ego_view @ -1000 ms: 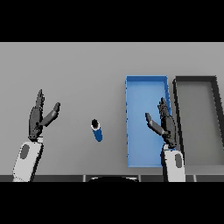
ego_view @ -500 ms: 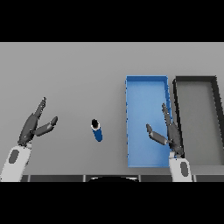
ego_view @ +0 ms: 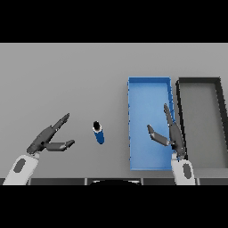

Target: Pick up the blue pipe and place it into the blue bin.

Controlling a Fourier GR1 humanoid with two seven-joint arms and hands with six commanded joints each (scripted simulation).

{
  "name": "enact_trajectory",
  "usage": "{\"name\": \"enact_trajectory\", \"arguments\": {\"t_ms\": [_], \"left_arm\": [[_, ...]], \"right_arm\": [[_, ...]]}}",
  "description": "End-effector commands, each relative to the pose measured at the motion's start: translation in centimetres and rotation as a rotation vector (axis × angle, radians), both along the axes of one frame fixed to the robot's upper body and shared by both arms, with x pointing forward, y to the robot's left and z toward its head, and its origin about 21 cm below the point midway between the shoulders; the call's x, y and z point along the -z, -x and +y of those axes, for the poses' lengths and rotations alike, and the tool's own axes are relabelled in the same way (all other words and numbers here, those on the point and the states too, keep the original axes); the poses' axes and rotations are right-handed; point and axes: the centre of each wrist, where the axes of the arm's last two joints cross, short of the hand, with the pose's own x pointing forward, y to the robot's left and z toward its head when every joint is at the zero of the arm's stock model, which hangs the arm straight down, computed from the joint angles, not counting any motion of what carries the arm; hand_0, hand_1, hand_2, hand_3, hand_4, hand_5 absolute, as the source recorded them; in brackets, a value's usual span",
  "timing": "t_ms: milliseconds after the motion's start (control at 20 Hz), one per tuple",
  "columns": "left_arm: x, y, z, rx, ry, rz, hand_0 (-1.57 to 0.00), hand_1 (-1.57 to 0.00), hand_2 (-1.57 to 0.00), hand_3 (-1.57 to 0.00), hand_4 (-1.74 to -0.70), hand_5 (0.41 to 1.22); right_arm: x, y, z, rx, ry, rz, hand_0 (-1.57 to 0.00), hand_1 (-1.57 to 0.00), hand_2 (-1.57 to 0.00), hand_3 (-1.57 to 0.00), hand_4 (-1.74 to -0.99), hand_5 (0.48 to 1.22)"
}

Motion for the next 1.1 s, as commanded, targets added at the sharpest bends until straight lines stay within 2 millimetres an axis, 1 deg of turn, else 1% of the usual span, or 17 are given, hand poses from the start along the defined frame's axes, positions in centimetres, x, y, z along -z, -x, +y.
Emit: {"name": "enact_trajectory", "arguments": {"t_ms": [0, 100, 150, 200, 250, 400, 550, 600, 700, 850, 900, 950, 1000, 1050], "left_arm": [[0.0, 0.2, -0.8, 0.022, -0.011, 0.015, 0.0, 0.0, 0.0, 0.0, -1.11, 0.497], [0.8, 0.6, -2.2, 0.06, -0.032, 0.027, 0.0, 0.0, 0.0, 0.0, -1.13, 0.475], [0.7, 0.6, -3.0, 0.078, -0.037, 0.029, 0.0, 0.0, 0.0, 0.0, -1.14, 0.464], [1.1, 0.9, -3.9, 0.104, -0.033, 0.031, 0.0, 0.0, 0.0, 0.0, -1.14, 0.455], [1.3, 1.3, -4.5, 0.122, -0.018, 0.033, 0.0, 0.0, 0.0, 0.0, -1.14, 0.45], [2.1, 0.3, -6.0, 0.128, -0.012, 0.051, 0.0, 0.0, 0.0, 0.0, -1.15, 0.452], [3.3, 0.0, -8.1, 0.14, 0.016, 0.031, 0.0, 0.0, 0.0, 0.0, -1.16, 0.46], [3.5, -0.4, -8.8, 0.135, 0.032, 0.031, 0.0, 0.0, 0.0, 0.0, -1.15, 0.46], [3.8, -1.0, -9.8, 0.137, 0.049, 0.032, 0.0, 0.0, 0.0, 0.0, -1.14, 0.46], [4.6, -1.7, -10.9, 0.137, 0.02, 0.029, 0.0, 0.0, 0.0, 0.0, -1.1, 0.448], [4.9, -2.2, -11.3, 0.124, -0.012, 0.039, 0.0, 0.0, 0.0, 0.0, -1.08, 0.435], [5.0, -2.2, -11.9, 0.132, -0.021, 0.032, 0.0, 0.0, 0.0, 0.0, -1.06, 0.425], [5.1, -2.5, -12.3, 0.132, -0.02, 0.031, 0.0, 0.0, 0.0, 0.0, -1.05, 0.418], [5.0, -2.7, -12.8, 0.144, 0.01, 0.033, 0.0, 0.0, 0.0, 0.0, -1.06, 0.42]], "right_arm": [[-0.1, 0.3, -0.3, -0.003, 0.016, 0.003, 0.0, 0.0, 0.0, 0.0, -1.164, 0.617], [0.2, 0.3, 0.2, 0.001, -0.003, 0.016, 0.0, 0.0, 0.0, 0.0, -1.182, 0.618], [-0.2, 0.3, 0.0, 0.0, -0.003, 0.006, 0.0, 0.0, 0.0, 0.0, -1.189, 0.619], [-0.2, 0.8, 0.2, -0.006, -0.007, -0.003, 0.0, 0.0, 0.0, 0.0, -1.195, 0.617], [0.0, 0.5, -0.1, 0.003, -0.009, 0.016, 0.0, 0.0, 0.0, 0.0, -1.197, 0.615], [-0.1, 0.3, 0.3, -0.009, -0.017, 0.01, 0.0, 0.0, 0.0, 0.0, -1.218, 0.627], [0.0, 0.3, -0.1, 0.004, -0.017, 0.024, 0.0, 0.0, 0.0, 0.0, -1.211, 0.622], [0.1, 0.4, -0.2, 0.008, -0.011, 0.024, 0.0, 0.0, 0.0, 0.0, -1.201, 0.62], [0.2, 0.7, -0.1, 0.003, -0.016, 0.014, 0.0, 0.0, 0.0, 0.0, -1.205, 0.625], [0.0, 1.3, -0.3, 0.001, -0.019, -0.002, 0.0, 0.0, 0.0, 0.0, -1.215, 0.637], [0.2, 1.1, -0.3, 0.008, -0.02, 0.015, 0.0, 0.0, 0.0, 0.0, -1.22, 0.639], [0.0, 0.8, -0.5, 0.011, -0.019, 0.011, 0.0, 0.0, 0.0, 0.0, -1.222, 0.642], [0.1, 1.0, -0.5, 0.006, -0.013, 0.007, 0.0, 0.0, 0.0, 0.0, -1.221, 0.645], [0.3, 0.8, -0.3, 0.01, -0.011, 0.016, 0.0, 0.0, 0.0, 0.0, -1.214, 0.645]]}}
